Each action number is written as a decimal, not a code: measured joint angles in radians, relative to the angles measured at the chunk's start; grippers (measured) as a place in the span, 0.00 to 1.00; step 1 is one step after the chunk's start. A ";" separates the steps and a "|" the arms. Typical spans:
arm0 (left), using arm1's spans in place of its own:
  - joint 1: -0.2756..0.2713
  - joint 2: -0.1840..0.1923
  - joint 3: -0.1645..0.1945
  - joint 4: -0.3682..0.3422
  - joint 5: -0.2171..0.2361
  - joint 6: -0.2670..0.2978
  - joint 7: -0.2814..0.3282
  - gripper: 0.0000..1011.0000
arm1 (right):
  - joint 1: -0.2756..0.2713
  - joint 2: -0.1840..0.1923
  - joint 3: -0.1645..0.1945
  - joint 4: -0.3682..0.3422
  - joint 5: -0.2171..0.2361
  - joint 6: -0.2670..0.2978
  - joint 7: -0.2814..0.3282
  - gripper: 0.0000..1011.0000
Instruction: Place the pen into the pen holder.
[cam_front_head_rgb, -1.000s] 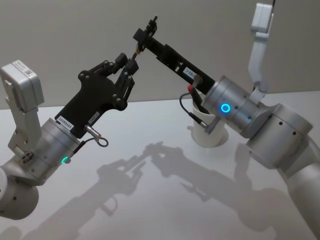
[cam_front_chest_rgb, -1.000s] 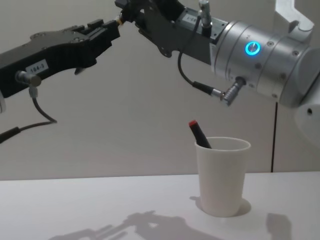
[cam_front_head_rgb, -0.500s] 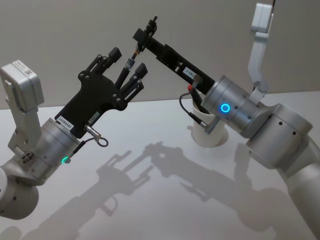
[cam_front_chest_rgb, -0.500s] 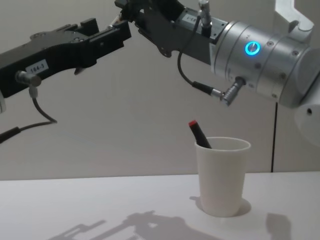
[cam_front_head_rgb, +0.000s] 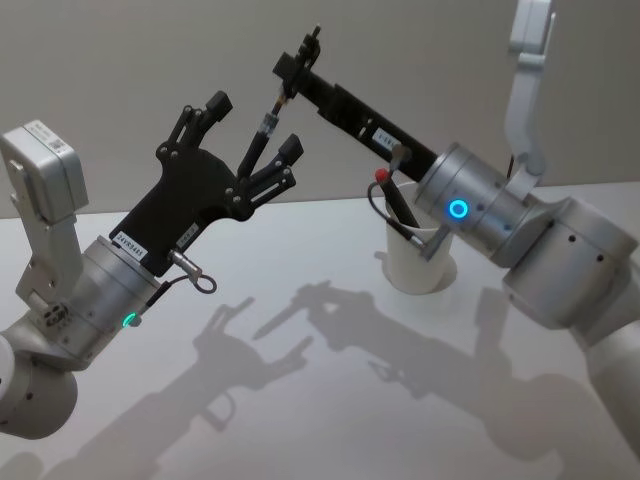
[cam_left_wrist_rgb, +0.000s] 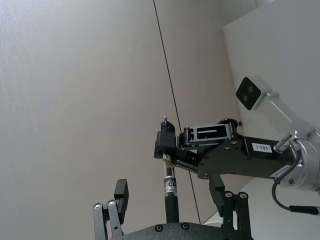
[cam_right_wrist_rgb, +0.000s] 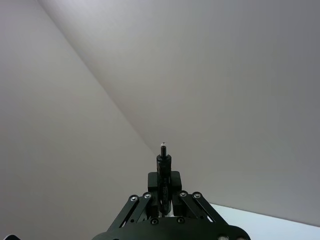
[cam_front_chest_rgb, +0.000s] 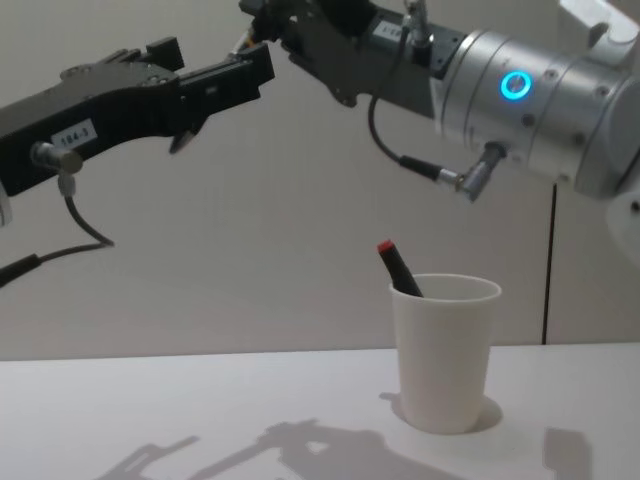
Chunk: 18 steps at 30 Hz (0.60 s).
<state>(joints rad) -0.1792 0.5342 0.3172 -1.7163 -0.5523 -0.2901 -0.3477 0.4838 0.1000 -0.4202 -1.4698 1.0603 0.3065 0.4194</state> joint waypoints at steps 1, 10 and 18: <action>0.000 0.000 0.000 0.000 0.000 0.000 0.000 0.99 | 0.001 0.005 0.003 -0.007 -0.011 0.001 -0.005 0.13; 0.000 0.000 0.000 0.000 0.000 0.000 0.000 0.99 | 0.000 0.050 0.026 -0.068 -0.087 0.007 -0.052 0.13; 0.000 0.000 0.000 0.000 0.000 0.000 0.000 0.99 | -0.019 0.113 0.060 -0.154 -0.146 0.013 -0.114 0.13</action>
<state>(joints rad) -0.1792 0.5342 0.3171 -1.7163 -0.5523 -0.2897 -0.3476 0.4644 0.2129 -0.3600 -1.6242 0.9142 0.3190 0.3053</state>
